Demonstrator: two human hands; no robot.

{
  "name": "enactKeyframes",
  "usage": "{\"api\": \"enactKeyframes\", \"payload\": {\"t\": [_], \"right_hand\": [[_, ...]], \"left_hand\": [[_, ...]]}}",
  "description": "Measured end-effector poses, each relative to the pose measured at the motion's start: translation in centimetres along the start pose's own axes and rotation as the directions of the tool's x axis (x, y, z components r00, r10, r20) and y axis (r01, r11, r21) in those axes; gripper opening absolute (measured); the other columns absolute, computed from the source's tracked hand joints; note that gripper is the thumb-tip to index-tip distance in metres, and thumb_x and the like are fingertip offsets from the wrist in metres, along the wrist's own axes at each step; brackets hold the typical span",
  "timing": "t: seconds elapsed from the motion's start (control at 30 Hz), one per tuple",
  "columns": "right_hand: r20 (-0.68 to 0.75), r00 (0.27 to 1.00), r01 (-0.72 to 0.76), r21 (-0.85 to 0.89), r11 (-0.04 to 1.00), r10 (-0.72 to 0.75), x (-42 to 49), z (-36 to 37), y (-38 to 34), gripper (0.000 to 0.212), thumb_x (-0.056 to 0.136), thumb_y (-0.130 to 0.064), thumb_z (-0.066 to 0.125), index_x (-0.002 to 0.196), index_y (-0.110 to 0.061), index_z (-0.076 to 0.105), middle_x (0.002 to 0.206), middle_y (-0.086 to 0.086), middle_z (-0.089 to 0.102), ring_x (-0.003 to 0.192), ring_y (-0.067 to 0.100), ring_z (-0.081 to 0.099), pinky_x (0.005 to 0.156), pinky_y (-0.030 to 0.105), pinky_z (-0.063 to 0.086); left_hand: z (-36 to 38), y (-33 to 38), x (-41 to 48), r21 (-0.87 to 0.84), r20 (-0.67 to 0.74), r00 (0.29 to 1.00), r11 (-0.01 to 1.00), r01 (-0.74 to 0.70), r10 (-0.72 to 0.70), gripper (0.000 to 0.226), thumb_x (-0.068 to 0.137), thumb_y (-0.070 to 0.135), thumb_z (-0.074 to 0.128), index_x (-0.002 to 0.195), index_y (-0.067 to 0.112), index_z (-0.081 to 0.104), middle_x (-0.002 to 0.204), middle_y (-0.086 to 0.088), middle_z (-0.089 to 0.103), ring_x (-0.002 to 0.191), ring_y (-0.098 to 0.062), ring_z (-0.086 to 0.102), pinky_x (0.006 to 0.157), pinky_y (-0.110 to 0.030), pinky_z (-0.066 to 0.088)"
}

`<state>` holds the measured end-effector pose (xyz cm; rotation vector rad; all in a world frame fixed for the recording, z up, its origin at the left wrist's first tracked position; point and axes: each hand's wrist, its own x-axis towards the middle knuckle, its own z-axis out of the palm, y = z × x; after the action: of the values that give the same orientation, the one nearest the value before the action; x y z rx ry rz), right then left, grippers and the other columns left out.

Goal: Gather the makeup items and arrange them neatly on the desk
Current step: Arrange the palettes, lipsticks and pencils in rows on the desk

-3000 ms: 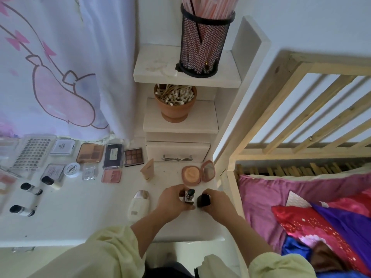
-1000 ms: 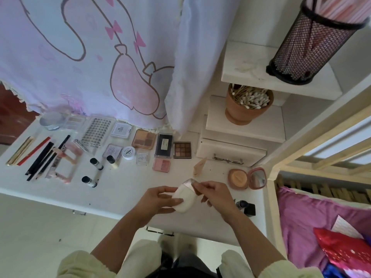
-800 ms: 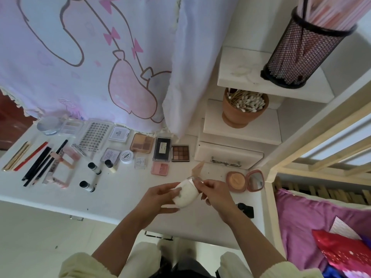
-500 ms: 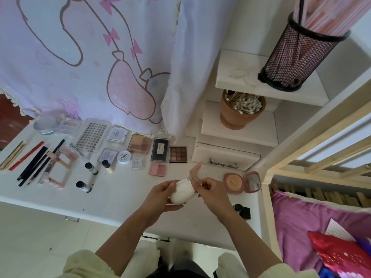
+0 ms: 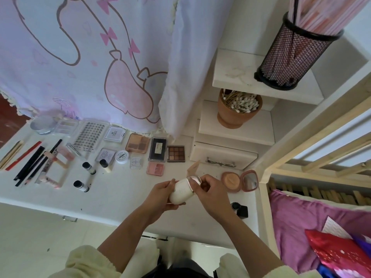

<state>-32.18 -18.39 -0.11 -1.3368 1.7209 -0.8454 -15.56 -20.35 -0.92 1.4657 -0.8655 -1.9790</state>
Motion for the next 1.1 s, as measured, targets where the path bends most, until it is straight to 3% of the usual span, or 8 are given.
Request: {"api": "enactKeyframes", "payload": {"t": [0.27,0.37,0.5,0.63,0.77,0.9,1.0,1.1], "right_hand": [[0.05,0.993,0.111,-0.1,0.989,-0.106,0.2,-1.0,-0.3,0.027,0.09,-0.039,0.064,0.082,-0.013,0.061,0.071,-0.001,0.057,0.062,0.006,0.044,0.059,0.022,0.039],[0.109,0.974,0.21,-0.122,0.97,-0.197,0.1,-1.2,-1.0,0.014,0.091,-0.035,0.064,0.081,-0.028,0.057,0.074,-0.007,0.055,0.066,0.005,0.046,0.061,0.014,0.036],[0.236,0.907,0.394,-0.191,0.899,-0.347,0.2,-1.9,-1.8,0.01,0.092,-0.031,0.063,0.094,-0.022,0.06,0.082,-0.018,0.05,0.076,0.003,0.045,0.068,0.012,0.035],[0.354,0.834,0.524,-0.265,0.809,-0.424,0.7,-2.8,-1.7,0.027,0.092,-0.041,0.058,0.112,-0.024,0.063,0.096,-0.025,0.048,0.091,-0.003,0.044,0.078,0.007,0.033],[0.278,0.924,0.319,-0.189,0.929,-0.262,0.8,-3.6,-1.4,0.035,0.089,-0.044,0.062,0.122,-0.032,0.063,0.094,-0.024,0.059,0.085,-0.005,0.055,0.073,0.009,0.04],[0.201,0.979,0.025,0.084,0.996,-0.041,0.2,-2.7,-1.7,0.028,0.088,-0.049,0.059,0.107,-0.03,0.068,0.078,-0.007,0.071,0.068,0.009,0.067,0.06,0.022,0.053],[0.152,0.988,-0.033,0.149,0.988,0.01,0.1,-2.2,-1.5,0.021,0.087,-0.036,0.068,0.104,-0.022,0.068,0.079,-0.005,0.072,0.068,0.009,0.067,0.058,0.021,0.053],[0.173,0.984,-0.001,0.162,0.987,-0.027,0.2,-2.5,-1.2,0.016,0.084,-0.021,0.075,0.096,-0.03,0.069,0.084,-0.009,0.073,0.076,0.005,0.066,0.063,0.017,0.052]], "left_hand": [[0.1,0.6,0.2,-0.041,0.041,0.997,0.997,0.067,-0.065,0.025,0.104,0.024,0.039,0.107,0.009,0.059,0.096,-0.018,0.062,0.067,-0.028,0.068,0.046,-0.023,0.045],[-0.2,0.8,0.1,-0.118,0.081,0.989,0.985,0.129,-0.12,0.026,0.104,0.021,0.039,0.113,0.003,0.055,0.091,-0.018,0.057,0.057,-0.023,0.062,0.041,-0.02,0.038],[-1.3,1.2,0.1,-0.161,0.149,0.969,0.962,0.22,-0.196,0.026,0.101,0.015,0.04,0.115,-0.001,0.054,0.082,-0.018,0.06,0.052,-0.018,0.052,0.035,-0.017,0.034],[-1.8,1.5,-0.2,-0.161,0.157,0.967,0.961,0.226,-0.201,0.029,0.1,0.02,0.046,0.118,-0.001,0.055,0.076,-0.016,0.063,0.052,-0.015,0.049,0.034,-0.017,0.035],[-1.9,1.3,-0.4,-0.176,0.148,0.987,0.98,0.091,-0.065,0.035,0.093,0.031,0.056,0.122,0.011,0.06,0.099,-0.016,0.066,0.07,-0.021,0.062,0.051,-0.023,0.05],[-1.7,1.1,-0.7,-0.064,0.162,0.987,0.998,0.001,0.009,0.036,0.089,0.031,0.061,0.123,0.02,0.062,0.119,-0.014,0.063,0.097,-0.026,0.064,0.071,-0.029,0.054],[-1.4,1.0,-0.9,-0.047,0.164,0.986,0.999,-0.012,0.02,0.039,0.087,0.032,0.062,0.125,0.021,0.061,0.12,-0.011,0.062,0.103,-0.026,0.063,0.076,-0.032,0.055],[-1.6,0.9,-0.8,-0.067,0.161,0.987,0.998,0.009,0.002,0.037,0.088,0.032,0.061,0.124,0.022,0.062,0.119,-0.011,0.064,0.1,-0.027,0.066,0.076,-0.032,0.055]]}}
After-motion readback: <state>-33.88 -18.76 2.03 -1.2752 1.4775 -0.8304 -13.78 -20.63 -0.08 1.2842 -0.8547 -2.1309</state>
